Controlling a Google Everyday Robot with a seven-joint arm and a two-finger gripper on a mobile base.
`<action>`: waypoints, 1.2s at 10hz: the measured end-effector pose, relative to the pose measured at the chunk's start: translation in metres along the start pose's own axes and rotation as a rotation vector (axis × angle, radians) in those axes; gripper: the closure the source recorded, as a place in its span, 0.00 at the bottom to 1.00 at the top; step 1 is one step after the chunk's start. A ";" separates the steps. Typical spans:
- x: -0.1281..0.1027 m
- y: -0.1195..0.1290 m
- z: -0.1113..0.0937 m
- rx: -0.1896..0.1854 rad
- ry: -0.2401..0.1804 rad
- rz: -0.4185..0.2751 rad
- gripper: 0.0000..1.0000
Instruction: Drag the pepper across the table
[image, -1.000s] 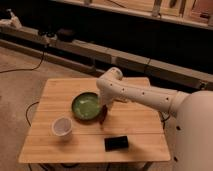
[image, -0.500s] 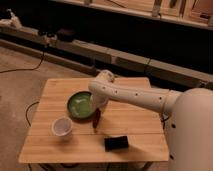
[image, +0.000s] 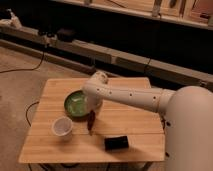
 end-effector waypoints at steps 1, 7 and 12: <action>-0.003 -0.005 0.000 0.003 -0.002 -0.009 0.74; -0.028 -0.034 0.009 -0.001 -0.008 -0.092 0.74; -0.045 -0.055 0.020 0.000 -0.021 -0.132 0.74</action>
